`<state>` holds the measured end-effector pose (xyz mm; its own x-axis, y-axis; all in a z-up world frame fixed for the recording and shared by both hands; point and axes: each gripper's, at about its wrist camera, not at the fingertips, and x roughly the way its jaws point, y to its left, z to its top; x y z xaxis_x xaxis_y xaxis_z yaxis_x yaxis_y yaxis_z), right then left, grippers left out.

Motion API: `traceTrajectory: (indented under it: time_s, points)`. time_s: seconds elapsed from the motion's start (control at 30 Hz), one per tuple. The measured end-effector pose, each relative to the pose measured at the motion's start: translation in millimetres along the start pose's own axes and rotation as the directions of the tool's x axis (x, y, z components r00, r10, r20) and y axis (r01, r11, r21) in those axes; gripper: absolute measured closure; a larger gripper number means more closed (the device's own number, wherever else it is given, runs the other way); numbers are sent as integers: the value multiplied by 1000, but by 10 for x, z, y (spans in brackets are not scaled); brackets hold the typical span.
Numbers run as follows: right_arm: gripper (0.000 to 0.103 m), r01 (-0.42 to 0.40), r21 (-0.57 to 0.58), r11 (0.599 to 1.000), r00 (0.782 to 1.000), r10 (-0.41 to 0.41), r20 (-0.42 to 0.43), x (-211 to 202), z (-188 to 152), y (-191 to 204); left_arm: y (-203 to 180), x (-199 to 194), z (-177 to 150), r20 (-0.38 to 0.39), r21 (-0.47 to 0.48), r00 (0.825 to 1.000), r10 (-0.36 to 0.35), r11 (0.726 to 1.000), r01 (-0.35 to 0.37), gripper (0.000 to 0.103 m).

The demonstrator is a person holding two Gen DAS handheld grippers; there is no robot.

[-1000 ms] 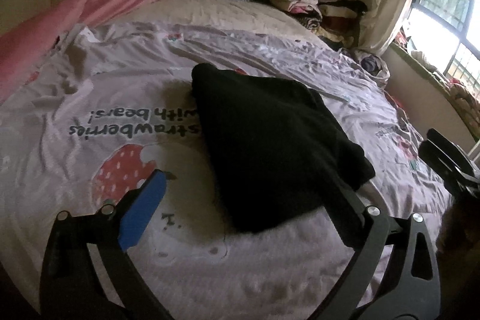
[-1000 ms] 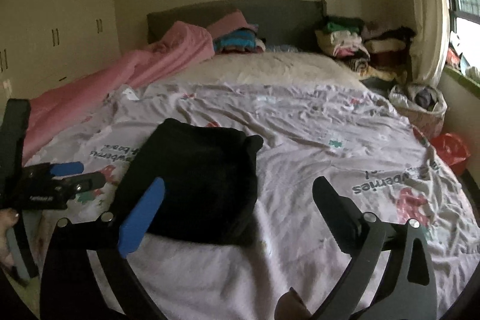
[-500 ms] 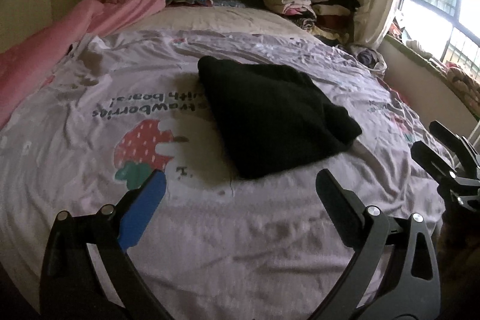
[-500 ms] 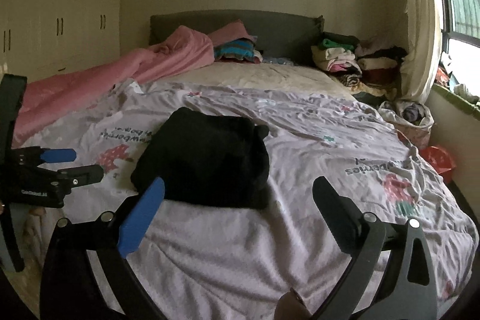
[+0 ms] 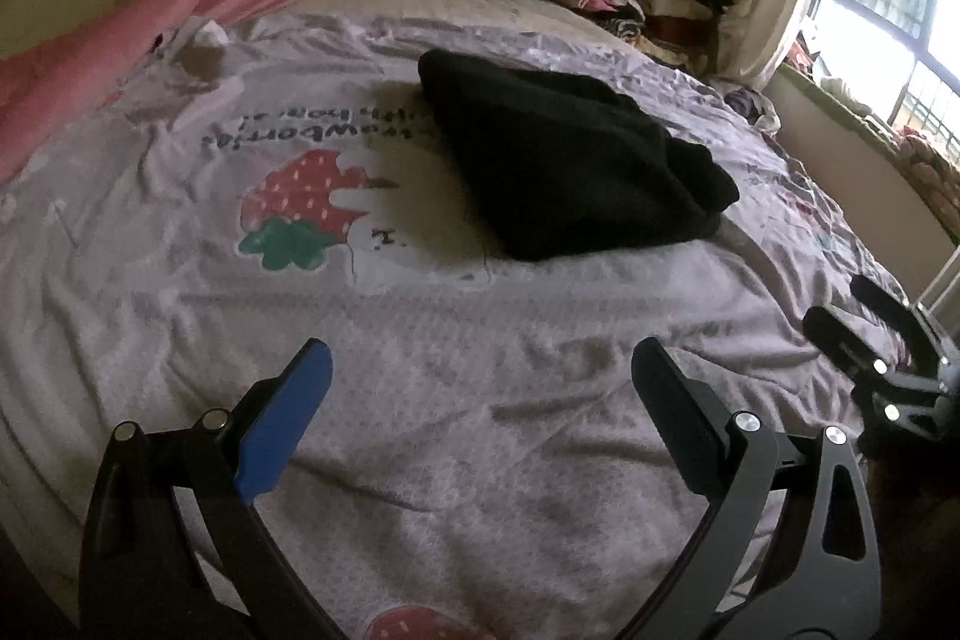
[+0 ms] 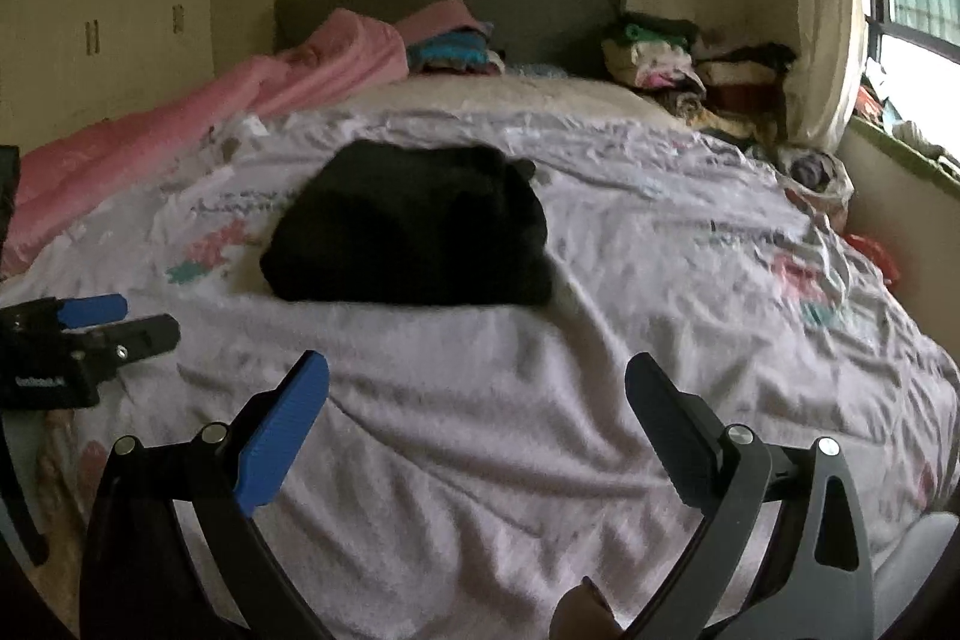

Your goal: Fold small clothes

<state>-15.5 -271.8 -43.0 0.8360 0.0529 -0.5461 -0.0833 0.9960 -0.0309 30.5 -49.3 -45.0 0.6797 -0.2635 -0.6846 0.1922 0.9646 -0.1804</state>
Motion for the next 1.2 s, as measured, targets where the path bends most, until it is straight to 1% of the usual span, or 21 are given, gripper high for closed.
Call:
traceTrajectory:
  time_s: [0.13,0.63,1.2]
  points:
    - [4,2,3,1000,1000,-2,-17,27,-30,38,18,21,-7,-9,-4,1000,-4,1000,3,9]
    - [4,26,-8,1000,999,-27,-22,-42,-32,-7,-20,-9,-8,-3,13,1000,29,1000,-29,9]
    - [4,23,-10,1000,999,-24,-27,-51,-41,-1,-23,-26,-5,-2,16,999,43,999,-43,9]
